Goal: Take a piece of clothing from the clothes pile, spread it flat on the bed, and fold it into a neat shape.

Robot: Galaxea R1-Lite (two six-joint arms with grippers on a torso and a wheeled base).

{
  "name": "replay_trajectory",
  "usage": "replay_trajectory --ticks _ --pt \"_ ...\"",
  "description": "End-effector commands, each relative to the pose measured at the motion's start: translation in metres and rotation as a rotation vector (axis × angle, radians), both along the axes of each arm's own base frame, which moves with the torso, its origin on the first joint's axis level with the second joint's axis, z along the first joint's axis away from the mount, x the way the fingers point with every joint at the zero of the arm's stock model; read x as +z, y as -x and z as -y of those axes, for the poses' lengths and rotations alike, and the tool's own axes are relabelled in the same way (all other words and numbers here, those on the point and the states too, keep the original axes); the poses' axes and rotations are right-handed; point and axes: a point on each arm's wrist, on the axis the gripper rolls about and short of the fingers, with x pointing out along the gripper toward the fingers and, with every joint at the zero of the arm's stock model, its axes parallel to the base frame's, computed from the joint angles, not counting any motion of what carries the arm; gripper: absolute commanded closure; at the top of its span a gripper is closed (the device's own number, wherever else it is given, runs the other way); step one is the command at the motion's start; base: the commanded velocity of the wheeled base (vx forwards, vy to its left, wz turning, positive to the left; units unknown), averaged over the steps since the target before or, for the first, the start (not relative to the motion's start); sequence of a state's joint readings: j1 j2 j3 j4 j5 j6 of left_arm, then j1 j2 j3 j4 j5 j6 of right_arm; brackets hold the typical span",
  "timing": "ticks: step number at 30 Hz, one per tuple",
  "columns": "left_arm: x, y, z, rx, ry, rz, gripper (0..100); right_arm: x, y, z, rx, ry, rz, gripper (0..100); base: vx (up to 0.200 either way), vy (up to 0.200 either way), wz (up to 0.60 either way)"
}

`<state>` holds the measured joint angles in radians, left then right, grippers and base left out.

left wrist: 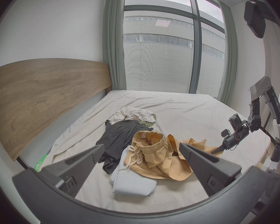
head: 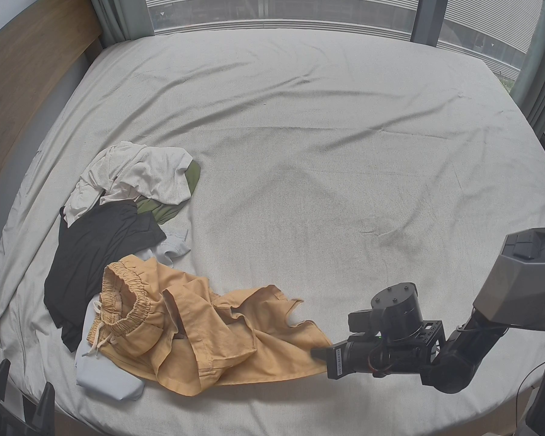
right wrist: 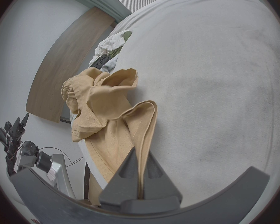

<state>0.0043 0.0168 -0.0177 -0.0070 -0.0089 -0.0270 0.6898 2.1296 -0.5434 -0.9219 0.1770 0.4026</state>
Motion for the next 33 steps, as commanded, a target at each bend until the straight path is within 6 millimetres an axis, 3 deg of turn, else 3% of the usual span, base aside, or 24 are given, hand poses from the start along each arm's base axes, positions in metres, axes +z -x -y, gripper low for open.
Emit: replay_trajectory --ticks 1,33 --pt "-0.005 0.000 0.000 0.000 0.001 0.000 0 0.007 0.005 0.009 -0.009 -0.001 0.004 100 0.000 0.000 0.00" --pt "-0.005 0.000 0.000 0.002 -0.004 0.000 0 -0.003 0.024 0.065 -0.206 0.049 0.046 100 0.000 0.000 0.00"
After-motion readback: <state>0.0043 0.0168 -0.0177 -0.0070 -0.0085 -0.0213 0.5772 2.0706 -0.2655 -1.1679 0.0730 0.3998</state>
